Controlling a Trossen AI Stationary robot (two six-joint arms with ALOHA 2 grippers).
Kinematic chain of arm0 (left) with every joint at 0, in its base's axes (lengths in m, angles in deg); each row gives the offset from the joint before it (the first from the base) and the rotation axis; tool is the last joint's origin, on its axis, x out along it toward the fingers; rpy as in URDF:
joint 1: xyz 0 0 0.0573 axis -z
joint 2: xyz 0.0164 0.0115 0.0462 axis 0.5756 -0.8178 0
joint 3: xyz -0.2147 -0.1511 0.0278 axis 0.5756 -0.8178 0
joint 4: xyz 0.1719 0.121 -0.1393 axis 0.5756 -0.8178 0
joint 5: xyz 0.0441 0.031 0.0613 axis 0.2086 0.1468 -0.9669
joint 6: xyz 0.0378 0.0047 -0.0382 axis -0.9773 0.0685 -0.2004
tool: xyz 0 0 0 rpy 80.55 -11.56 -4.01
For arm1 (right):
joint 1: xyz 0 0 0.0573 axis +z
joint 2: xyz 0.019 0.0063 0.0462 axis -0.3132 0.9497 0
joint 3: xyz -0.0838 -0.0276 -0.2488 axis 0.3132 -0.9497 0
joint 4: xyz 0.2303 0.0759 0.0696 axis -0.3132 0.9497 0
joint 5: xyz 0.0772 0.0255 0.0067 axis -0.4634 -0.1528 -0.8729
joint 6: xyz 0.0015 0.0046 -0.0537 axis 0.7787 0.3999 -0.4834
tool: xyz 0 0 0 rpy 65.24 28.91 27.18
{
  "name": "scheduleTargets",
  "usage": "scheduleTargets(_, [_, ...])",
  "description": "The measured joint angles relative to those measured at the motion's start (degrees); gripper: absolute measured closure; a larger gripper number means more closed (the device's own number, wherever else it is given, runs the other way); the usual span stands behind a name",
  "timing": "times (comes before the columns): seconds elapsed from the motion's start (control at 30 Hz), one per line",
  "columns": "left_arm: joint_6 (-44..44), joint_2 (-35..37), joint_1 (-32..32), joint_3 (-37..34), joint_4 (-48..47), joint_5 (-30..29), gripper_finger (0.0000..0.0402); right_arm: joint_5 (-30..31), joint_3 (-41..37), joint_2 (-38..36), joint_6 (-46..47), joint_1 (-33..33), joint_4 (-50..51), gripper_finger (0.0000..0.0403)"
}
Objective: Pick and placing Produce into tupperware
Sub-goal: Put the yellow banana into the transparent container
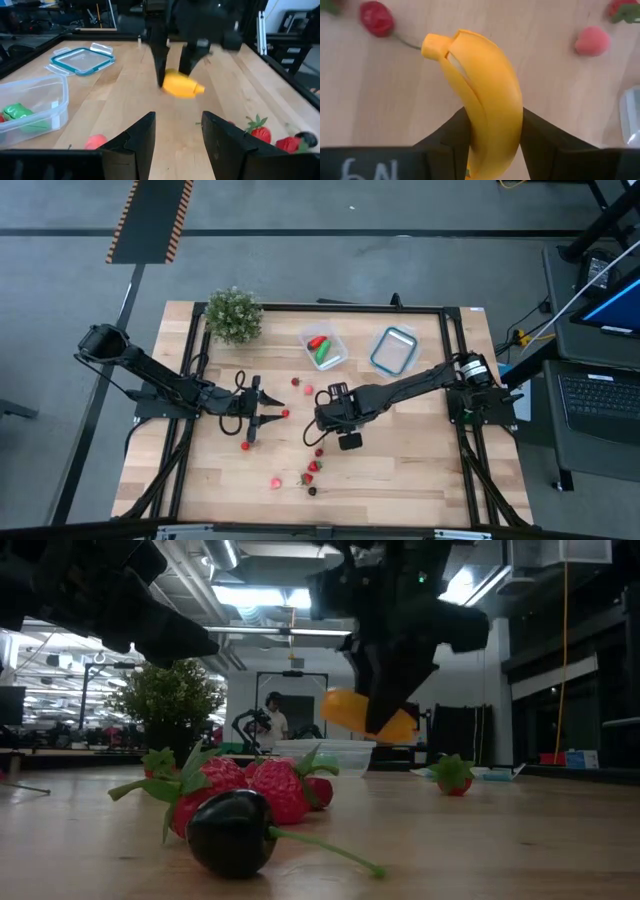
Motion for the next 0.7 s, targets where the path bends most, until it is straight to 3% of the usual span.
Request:
scheduleTargets(0.4, [-1.53, 0.0, -0.05, 0.0, 0.38, -0.37, 0.025, 0.68, -0.92, -13.62, -0.21, -0.7, -2.78, 0.0261])
scheduleTargets(0.7, [-1.52, 0.0, -0.05, 0.0, 0.41, -0.37, 0.025, 1.33, -23.64, -29.35, 0.33, -2.13, -23.75, 0.0261])
